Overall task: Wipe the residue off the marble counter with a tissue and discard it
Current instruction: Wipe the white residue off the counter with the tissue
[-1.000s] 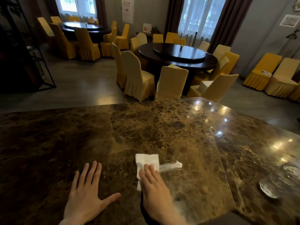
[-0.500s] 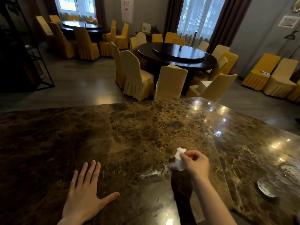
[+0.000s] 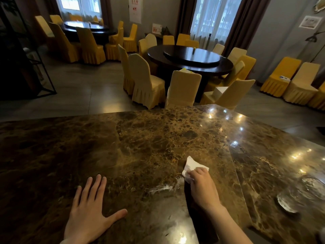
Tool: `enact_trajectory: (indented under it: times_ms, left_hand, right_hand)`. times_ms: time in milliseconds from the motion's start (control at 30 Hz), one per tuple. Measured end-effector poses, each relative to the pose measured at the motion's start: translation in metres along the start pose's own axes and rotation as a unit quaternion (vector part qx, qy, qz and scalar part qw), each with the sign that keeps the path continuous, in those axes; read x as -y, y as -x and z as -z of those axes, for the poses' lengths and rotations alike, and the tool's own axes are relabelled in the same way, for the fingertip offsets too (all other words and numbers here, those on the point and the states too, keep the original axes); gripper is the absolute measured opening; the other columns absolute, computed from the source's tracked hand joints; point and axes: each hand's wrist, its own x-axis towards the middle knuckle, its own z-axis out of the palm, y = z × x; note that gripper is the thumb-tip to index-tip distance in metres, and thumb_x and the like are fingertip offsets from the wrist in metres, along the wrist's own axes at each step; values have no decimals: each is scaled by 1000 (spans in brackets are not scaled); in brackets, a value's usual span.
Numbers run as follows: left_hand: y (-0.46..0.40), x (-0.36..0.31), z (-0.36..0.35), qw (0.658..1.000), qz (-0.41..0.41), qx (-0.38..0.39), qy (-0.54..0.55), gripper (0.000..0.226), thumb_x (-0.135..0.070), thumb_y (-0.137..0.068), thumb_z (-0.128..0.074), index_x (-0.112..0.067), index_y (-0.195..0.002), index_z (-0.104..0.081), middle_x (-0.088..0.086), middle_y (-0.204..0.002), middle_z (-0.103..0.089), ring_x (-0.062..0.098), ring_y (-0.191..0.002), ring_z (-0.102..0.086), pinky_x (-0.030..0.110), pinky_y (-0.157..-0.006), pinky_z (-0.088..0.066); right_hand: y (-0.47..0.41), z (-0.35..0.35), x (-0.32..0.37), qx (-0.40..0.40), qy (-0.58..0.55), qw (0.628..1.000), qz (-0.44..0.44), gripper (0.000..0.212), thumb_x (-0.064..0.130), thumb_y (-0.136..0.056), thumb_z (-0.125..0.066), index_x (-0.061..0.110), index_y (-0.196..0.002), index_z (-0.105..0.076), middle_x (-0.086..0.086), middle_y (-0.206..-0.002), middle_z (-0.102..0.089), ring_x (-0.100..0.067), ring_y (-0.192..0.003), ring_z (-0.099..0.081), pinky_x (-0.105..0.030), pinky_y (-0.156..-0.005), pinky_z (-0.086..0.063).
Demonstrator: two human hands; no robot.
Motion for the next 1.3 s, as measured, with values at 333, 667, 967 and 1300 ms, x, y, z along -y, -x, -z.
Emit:
enact_trajectory:
  times_ms: [333,667,967,1300]
  left_hand:
    - [-1,2,-1,1000,-1,2,-4,135,-112,-52,-3,-28,-152,30,-9,-164,31,16,-151,31,50,-129,12]
    - [-1,1,-1,1000,-2,-8,13,135,-112,-52,-7,-29,-153,27,-9,-164,29,15,-151,31,50,-128,12]
    - [0,1,-2,1000,-1,-24,15,136,-112,-53,-9,-28,-154,24,-9,-164,28,15,-151,29,47,-128,14]
    - [-2,3,-7,999,-2,-31,15,135,-112,-54,-10,-29,-155,24,-10,-165,27,15,-151,29,48,-128,14]
  right_hand:
    - [14,-12,19,0,16,998,62,13,11,-89,-67,19,-95,-74,2,-108,-72,-20,-106,-64,-36,-82,-56]
    - [23,-18,43,-23,13,998,-55,13,10,-79,-70,19,-71,-73,4,-72,-68,-19,-73,-62,-29,-58,-39]
    - [-17,5,23,-91,-301,919,-235,35,-2,-86,-58,20,-110,-73,3,-96,-72,-17,-90,-68,-28,-75,-54]
    - [2,0,-20,-44,-13,984,-171,21,10,-94,-60,14,-105,-78,-1,-91,-54,-25,-92,-51,-36,-75,-44]
